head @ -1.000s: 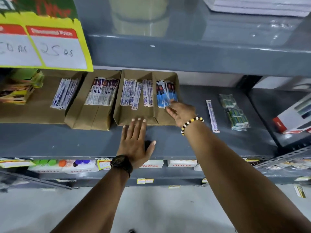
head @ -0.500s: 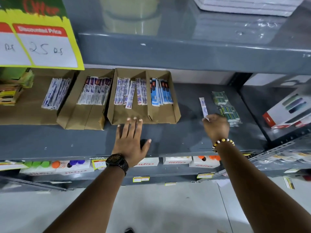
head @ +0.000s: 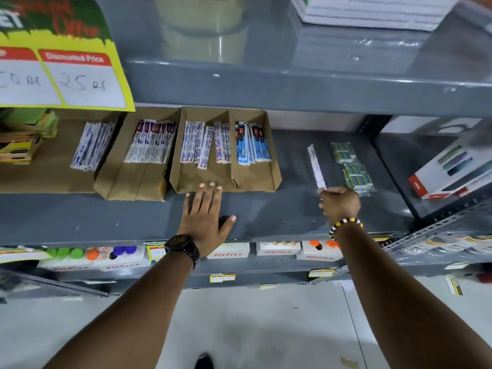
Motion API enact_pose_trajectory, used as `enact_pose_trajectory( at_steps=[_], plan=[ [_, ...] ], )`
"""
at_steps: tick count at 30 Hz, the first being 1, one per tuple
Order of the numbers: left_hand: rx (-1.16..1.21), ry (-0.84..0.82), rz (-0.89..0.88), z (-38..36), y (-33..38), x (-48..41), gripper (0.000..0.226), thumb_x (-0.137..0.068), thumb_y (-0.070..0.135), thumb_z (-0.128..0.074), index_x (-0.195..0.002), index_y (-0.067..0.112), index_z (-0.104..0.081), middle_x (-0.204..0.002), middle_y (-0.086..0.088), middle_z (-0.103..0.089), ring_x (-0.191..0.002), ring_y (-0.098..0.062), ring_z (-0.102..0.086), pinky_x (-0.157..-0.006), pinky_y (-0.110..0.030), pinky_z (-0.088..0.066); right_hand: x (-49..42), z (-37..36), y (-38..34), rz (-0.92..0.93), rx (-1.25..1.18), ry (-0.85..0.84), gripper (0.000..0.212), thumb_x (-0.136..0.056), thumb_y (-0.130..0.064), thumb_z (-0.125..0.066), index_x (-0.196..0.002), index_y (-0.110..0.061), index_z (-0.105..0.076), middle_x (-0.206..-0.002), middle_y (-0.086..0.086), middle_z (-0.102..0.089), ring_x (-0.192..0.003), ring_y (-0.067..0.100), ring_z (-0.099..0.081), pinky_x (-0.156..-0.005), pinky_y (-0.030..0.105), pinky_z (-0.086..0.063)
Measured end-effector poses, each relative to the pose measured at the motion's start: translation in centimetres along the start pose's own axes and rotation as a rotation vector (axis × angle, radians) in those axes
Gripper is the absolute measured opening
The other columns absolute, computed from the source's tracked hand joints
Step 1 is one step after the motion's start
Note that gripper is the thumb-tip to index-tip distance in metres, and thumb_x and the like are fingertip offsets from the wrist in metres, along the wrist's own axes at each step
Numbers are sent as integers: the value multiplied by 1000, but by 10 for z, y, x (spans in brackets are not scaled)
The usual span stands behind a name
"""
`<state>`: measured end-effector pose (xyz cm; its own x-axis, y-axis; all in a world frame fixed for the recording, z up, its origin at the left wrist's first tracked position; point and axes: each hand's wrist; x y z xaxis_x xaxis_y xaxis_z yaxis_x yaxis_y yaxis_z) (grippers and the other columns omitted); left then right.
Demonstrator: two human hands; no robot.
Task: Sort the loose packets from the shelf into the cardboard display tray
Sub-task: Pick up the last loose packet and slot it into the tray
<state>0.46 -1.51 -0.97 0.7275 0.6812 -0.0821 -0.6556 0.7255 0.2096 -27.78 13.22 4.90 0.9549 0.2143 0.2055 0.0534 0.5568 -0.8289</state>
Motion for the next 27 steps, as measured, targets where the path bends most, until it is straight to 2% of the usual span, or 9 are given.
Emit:
enact_pose_trajectory(
  at_steps=[3, 6, 8, 10, 12, 14, 18, 23, 27],
  plan=[
    [117, -49, 33, 12, 3, 1, 84, -90, 67, -22, -157, 17, -11, -167, -8, -11, -153, -29, -3, -122, -51, -3, 20, 15, -9, 43, -170, -16, 18, -74, -28, -79, -81, -13, -74, -58, 1, -69, -48, 13, -63, -59, 35, -57],
    [309, -25, 93, 29, 13, 6, 74, -92, 61, -38, -154, 22, -27, -157, -6, -37, -144, -29, -32, -114, -48, -31, 37, 33, -22, 132, -261, -99, 17, -80, -29, -77, -87, -14, -75, -66, 1, -69, -51, 9, -61, -50, 26, -48],
    [560, 24, 167, 46, 24, 10, 54, -95, 47, -55, -144, 24, -45, -140, -2, -57, -130, -22, -50, -105, -39, -43, 53, 44, -29, 195, -320, -200, 9, -85, -26, -73, -87, -17, -74, -72, 1, -69, -57, 8, -59, -52, 24, -47],
    [891, 22, 278, 64, 36, 12, 33, -96, 38, -60, -127, 28, -59, -119, 4, -68, -113, -14, -62, -94, -30, -50, 70, 53, -35, 223, -391, -313, 7, -88, -22, -71, -91, -15, -74, -76, 2, -68, -62, 8, -58, -54, 23, -48],
    [1190, -17, 388, 83, 48, 16, 17, -97, 36, -59, -113, 32, -64, -113, 2, -70, -104, -14, -67, -82, -27, -51, 84, 63, -39, 211, -463, -453, 12, -87, -16, -72, -96, -7, -74, -79, 6, -69, -66, 11, -59, -59, 23, -50],
    [1385, -54, 468, 98, 55, 19, 18, -97, 40, -57, -112, 33, -64, -115, 0, -72, -103, -19, -69, -79, -31, -53, 91, 70, -42, 205, -477, -588, 14, -86, -12, -73, -96, -3, -75, -81, 10, -70, -69, 16, -60, -63, 26, -51],
    [1557, -72, 454, 123, 58, 30, 33, -97, 41, -55, -125, 26, -63, -110, 3, -75, -99, -19, -70, -82, -34, -55, 101, 85, -48, 186, -428, -796, 9, -86, -7, -71, -93, -3, -75, -79, 11, -70, -69, 17, -61, -63, 24, -51],
    [1552, -30, 381, 145, 54, 49, 19, -95, 21, -62, -111, 18, -73, -112, 0, -72, -86, -10, -69, -73, -25, -51, 108, 101, -60, 151, -322, -935, 9, -87, -5, -70, -94, -4, -75, -78, 8, -71, -70, 14, -64, -66, 22, -54],
    [1530, -7, 373, 158, 56, 61, 15, -88, 22, -70, -100, 19, -76, -105, 3, -76, -86, -11, -69, -71, -23, -52, 116, 107, -72, 142, -467, -933, 10, -87, -7, -69, -94, -3, -74, -76, 8, -71, -67, 14, -62, -65, 22, -54]
  ],
)
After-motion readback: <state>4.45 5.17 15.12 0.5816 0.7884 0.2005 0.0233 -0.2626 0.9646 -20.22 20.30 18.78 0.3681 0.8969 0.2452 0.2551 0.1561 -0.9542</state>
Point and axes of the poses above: each hand's wrist, its own x-axis away from the middle knuckle, its own z-axis out of the back of the hand, y = z × x
